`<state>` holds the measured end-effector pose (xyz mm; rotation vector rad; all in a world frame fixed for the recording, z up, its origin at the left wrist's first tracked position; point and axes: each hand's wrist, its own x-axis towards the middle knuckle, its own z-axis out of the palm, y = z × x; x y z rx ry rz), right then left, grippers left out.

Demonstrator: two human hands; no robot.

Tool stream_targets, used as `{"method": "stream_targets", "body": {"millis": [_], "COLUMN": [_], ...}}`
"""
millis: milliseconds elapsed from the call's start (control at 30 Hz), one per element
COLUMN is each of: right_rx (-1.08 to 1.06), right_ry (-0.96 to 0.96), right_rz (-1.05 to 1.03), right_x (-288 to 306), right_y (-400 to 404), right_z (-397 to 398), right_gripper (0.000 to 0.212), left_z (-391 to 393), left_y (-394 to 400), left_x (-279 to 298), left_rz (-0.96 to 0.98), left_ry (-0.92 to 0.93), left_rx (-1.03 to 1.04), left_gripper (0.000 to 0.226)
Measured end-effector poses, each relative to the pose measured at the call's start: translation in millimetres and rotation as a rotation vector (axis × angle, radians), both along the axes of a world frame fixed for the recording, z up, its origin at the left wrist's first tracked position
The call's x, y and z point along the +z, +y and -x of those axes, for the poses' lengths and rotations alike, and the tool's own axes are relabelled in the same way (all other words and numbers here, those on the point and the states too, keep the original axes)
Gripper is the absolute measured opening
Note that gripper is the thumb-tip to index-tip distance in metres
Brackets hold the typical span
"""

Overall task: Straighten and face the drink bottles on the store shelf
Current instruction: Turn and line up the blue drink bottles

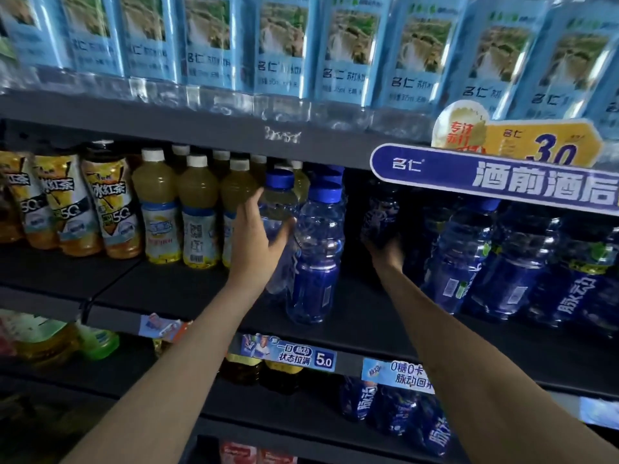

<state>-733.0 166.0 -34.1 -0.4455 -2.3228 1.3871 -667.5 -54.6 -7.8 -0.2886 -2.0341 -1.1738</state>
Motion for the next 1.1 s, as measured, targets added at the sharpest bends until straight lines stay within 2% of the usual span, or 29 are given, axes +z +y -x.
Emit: {"method": "stream_targets", "body": {"millis": [200,300,567,633,700,767,867,967,1033,1100], "right_rx": [-0.124,-0.110,-0.032,-0.003,0.019,0.026,0.020,0.045,0.097,0.210], "right_ry": [-0.106,-0.104,0.012,-0.008,-0.013,0.059,0.174,0.166,0.177,0.208], "right_rz": [0.019,-0.033,-0.148,-0.127,-0.084,0.028,0.121,0.220,0.402,0.580], "right_x": [-8,-10,-24,-24,-18,-4,16,19,20,25], "right_y": [-2,-1,-14,-15,-18,-24,-36,-38,-36,-36], "right_z": [28,23,-69,-93,-112,-128,-148,-168,-186,-205], "right_gripper": [0.071,0.068,0.064,0.067,0.079,0.091,0.079,0.078,0.070,0.048], "left_z": [3,5,-1,-3,-13,-31,-63,-90,-104,-114], "left_y": [-1,-1,3,4,5,6,7,5,4,3], "left_x": [-4,-4,-3,3,9,7,-6,-8,2,9], "left_rz": [-0.017,0.004,-0.027,-0.050,-0.094,-0.107,-0.077,-0.080,0.012,0.103], "left_ry": [0.017,0.039,0.004,-0.056,-0.091,-0.015,0.099,-0.076,-0.341,-0.616], "left_rx": [-0.022,-0.011,0.010,-0.012,0.001,0.044,0.013,-0.246,-0.442,-0.568], "left_gripper": [0.064,0.064,0.066,0.065,0.062,0.053,0.033,0.028,0.028,0.035]}}
